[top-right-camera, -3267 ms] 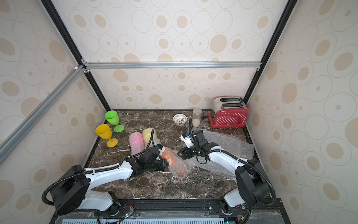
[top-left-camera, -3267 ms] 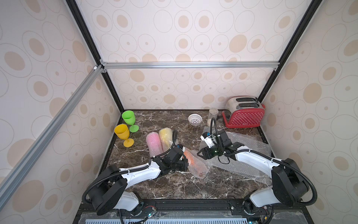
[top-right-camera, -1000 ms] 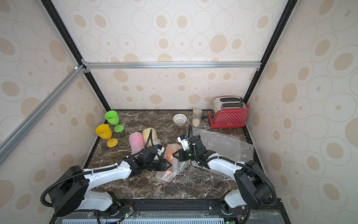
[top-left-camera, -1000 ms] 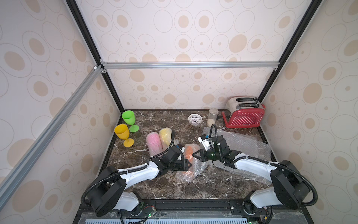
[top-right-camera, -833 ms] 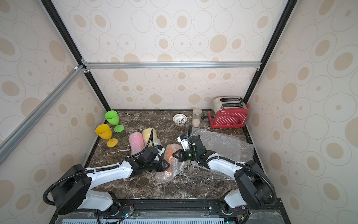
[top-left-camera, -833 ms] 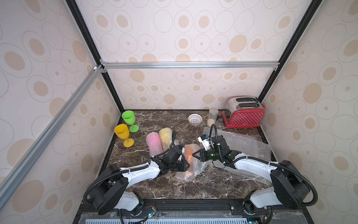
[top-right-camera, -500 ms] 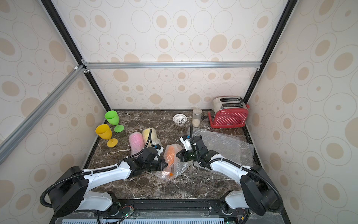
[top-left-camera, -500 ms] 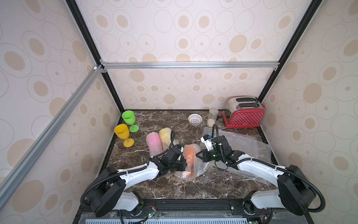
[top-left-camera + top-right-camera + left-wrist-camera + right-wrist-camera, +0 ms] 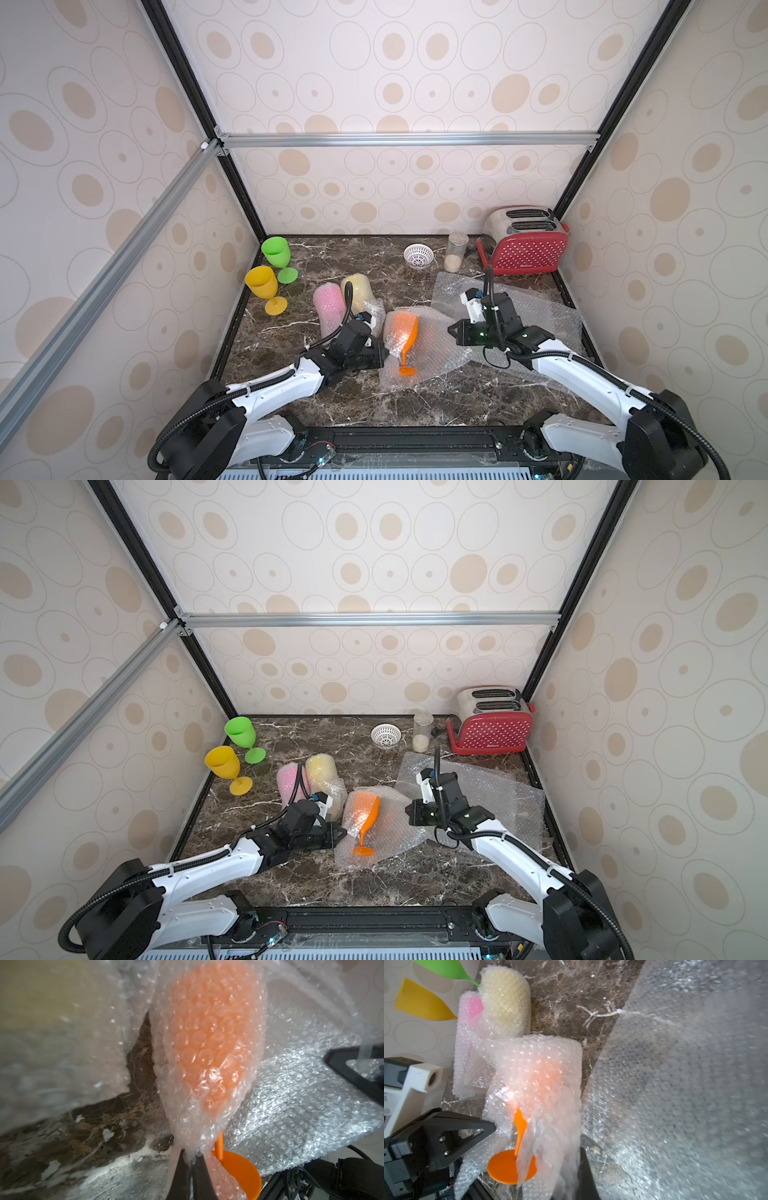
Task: Unpack wine glasses from bubble wrap
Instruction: Unwrap the bubble wrap at the center of the board.
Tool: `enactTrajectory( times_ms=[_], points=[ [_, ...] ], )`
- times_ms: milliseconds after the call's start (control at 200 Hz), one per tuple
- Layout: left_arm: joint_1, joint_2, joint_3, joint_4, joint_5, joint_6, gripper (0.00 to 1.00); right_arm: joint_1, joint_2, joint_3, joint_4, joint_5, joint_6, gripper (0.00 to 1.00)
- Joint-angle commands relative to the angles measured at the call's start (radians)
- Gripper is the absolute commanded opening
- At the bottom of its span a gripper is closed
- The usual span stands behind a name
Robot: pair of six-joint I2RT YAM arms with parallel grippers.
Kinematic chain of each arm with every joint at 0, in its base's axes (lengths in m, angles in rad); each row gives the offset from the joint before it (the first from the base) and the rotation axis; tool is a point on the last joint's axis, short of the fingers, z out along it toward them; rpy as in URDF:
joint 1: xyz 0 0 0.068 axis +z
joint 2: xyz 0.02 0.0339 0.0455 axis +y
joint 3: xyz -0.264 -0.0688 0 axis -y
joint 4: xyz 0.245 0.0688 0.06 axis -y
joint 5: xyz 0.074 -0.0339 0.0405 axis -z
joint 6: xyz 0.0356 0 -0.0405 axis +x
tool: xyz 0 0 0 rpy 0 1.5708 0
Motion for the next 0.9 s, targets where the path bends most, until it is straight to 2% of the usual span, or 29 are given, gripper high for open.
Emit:
enactTrajectory(
  times_ms=[0,40,175,305,390,555,895],
  points=[
    [0.024,-0.034,-0.030,0.012,0.003,-0.041,0.00,-0.020,-0.031,-0.029,-0.099,0.041,0.021,0.00],
    [0.029,-0.041,-0.036,0.005,0.003,-0.046,0.01,-0.022,-0.032,-0.035,-0.107,0.036,0.018,0.00],
    [0.039,-0.051,-0.023,-0.024,0.018,-0.031,0.16,-0.019,-0.009,-0.040,-0.116,-0.025,-0.006,0.00],
    [0.044,-0.037,0.073,-0.140,0.006,0.057,0.45,-0.012,0.017,-0.026,-0.116,-0.083,-0.037,0.00],
    [0.046,-0.006,0.176,-0.263,-0.034,0.140,0.55,0.002,0.024,-0.009,-0.120,-0.094,-0.053,0.00],
    [0.046,0.064,0.310,-0.297,-0.022,0.205,0.59,0.029,0.035,0.007,-0.099,-0.106,-0.049,0.01],
    [0.039,0.238,0.410,-0.265,-0.040,0.289,0.66,0.062,0.045,0.028,-0.078,-0.108,-0.038,0.02]
  ],
)
